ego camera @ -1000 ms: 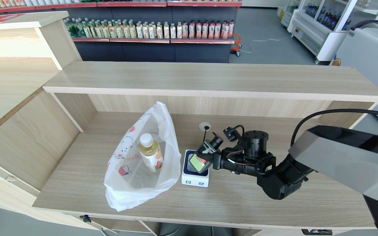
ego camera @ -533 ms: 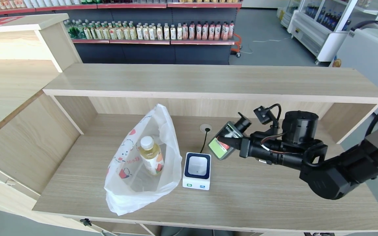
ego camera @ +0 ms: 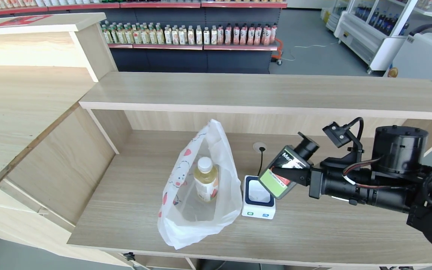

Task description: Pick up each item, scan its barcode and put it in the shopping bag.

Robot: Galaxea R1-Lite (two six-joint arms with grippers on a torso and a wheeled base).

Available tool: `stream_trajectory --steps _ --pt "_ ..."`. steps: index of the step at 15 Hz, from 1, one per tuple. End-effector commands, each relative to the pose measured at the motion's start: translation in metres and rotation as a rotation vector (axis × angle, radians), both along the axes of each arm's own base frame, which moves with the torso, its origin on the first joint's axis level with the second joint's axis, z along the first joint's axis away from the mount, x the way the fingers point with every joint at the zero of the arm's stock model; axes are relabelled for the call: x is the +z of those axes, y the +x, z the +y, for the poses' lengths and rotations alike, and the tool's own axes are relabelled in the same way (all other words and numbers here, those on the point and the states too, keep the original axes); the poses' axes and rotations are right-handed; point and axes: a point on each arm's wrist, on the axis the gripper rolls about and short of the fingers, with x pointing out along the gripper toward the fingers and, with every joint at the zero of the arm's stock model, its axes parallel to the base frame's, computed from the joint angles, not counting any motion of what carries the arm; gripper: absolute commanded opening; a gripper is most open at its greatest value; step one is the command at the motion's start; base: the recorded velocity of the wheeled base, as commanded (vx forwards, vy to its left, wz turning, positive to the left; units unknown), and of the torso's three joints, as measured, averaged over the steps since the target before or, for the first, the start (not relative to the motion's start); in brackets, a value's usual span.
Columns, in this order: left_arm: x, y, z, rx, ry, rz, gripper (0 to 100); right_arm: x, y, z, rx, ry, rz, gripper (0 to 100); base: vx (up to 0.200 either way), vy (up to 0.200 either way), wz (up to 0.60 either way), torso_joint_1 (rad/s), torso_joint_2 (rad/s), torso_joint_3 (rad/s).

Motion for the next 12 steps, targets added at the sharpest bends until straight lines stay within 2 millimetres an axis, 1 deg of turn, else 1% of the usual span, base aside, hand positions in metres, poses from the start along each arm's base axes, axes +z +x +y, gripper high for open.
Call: stream_trajectory --steps 1,2,4,6,8,9,10,12 --pt "0.0 0.0 0.0 0.001 0.002 0.0 100 0.01 -0.005 -0.003 -0.003 0.013 -0.032 0 0.0 0.2 0.0 0.002 0.0 0.007" --pt "0.0 0.0 0.0 0.001 0.002 0.0 100 0.007 -0.005 -0.003 -0.003 0.009 -0.024 0 0.0 0.2 0.0 0.012 0.01 0.002" --pt "0.0 0.0 0.0 0.001 0.0 0.0 100 0.005 -0.006 -0.002 0.0 0.002 -0.016 0 0.0 0.0 0.0 0.0 0.0 0.0" --pt "0.0 0.0 0.0 0.001 0.0 0.0 100 -0.004 -0.007 -0.002 0.007 -0.027 0.0 0 0.0 0.0 0.0 0.0 0.0 0.0" --pt "0.0 0.0 0.0 0.001 0.0 0.0 100 -0.017 -0.007 -0.002 0.016 -0.08 0.006 0 0.0 0.0 0.0 0.0 0.0 0.0" --pt "0.0 0.0 0.0 0.001 0.0 0.0 100 -0.028 -0.003 -0.001 0.022 -0.122 0.01 0 0.0 0.0 0.0 0.0 0.0 0.0" --pt "0.0 0.0 0.0 0.001 0.0 0.0 100 -0.035 0.001 0.001 0.032 -0.148 0.008 0 0.0 0.0 0.0 0.0 0.0 0.0" --pt "0.0 0.0 0.0 0.001 0.0 0.0 100 -0.052 0.006 0.009 0.086 -0.23 -0.037 0 0.0 0.0 0.0 0.0 0.0 0.0"
